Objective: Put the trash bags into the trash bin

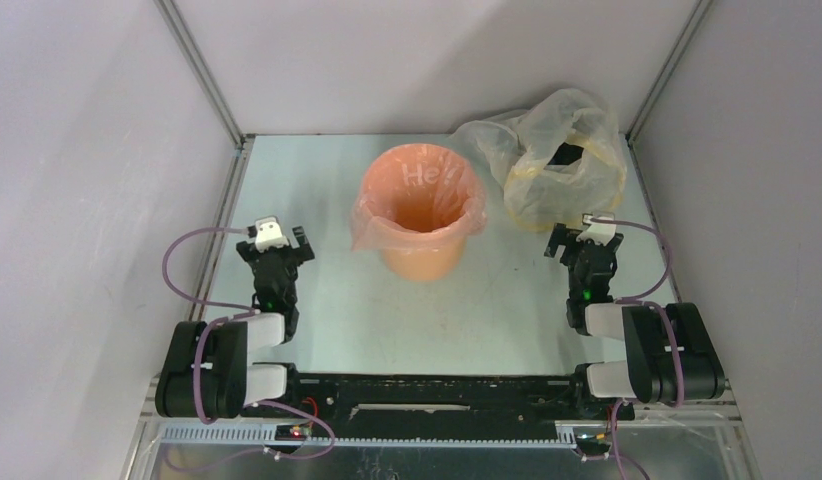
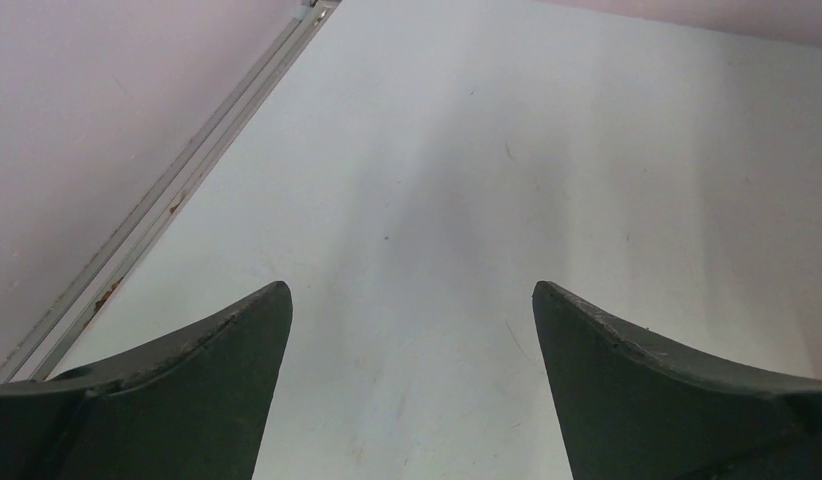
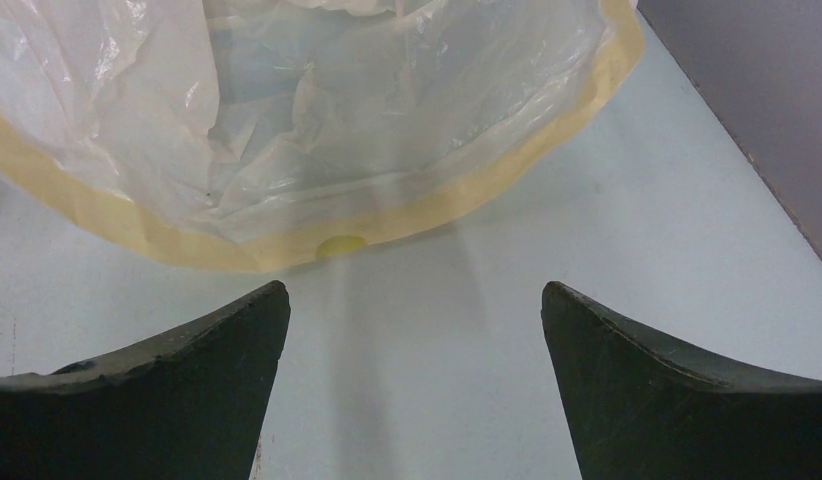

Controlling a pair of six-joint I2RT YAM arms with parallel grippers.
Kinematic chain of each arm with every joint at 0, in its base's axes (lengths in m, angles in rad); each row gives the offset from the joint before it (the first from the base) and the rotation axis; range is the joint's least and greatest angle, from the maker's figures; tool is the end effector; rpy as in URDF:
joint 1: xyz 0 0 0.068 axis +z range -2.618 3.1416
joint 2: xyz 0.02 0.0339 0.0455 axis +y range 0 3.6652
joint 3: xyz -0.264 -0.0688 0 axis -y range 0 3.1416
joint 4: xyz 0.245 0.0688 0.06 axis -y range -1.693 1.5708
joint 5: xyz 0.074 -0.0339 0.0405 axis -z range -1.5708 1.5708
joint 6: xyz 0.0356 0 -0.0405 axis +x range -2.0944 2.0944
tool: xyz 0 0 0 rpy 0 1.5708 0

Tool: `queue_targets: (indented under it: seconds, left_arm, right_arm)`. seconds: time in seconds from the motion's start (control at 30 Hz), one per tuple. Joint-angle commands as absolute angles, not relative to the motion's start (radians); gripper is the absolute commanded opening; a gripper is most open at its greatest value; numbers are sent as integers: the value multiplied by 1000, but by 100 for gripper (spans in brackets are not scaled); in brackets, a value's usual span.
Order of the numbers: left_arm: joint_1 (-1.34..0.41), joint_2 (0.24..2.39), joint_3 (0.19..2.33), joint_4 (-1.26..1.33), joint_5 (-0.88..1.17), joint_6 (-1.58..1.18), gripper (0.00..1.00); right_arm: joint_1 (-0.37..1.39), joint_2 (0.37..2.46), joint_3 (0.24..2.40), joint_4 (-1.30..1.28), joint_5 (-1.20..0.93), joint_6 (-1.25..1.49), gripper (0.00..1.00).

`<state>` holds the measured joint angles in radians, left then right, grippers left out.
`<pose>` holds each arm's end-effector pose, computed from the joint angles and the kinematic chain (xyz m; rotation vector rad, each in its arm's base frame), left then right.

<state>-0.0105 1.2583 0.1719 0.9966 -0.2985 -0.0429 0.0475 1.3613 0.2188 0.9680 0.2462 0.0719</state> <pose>0.2137 0.0082 0.1662 -0.2527 1.6414 0.2072 0.2285 0.0022 0.1549 0.2010 1.7300 -0.1272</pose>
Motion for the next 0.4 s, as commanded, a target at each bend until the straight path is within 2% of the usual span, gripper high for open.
queue_targets:
  seconds: [0.0,0.37]
  left_arm:
    - [-3,1259,192,1061,-281,-18,100]
    - [-3,1261,193,1060,-279,-18,100]
  right_arm:
    - [42,1358,225,1024,244,72,100]
    - [42,1358,225,1024,244,73,100]
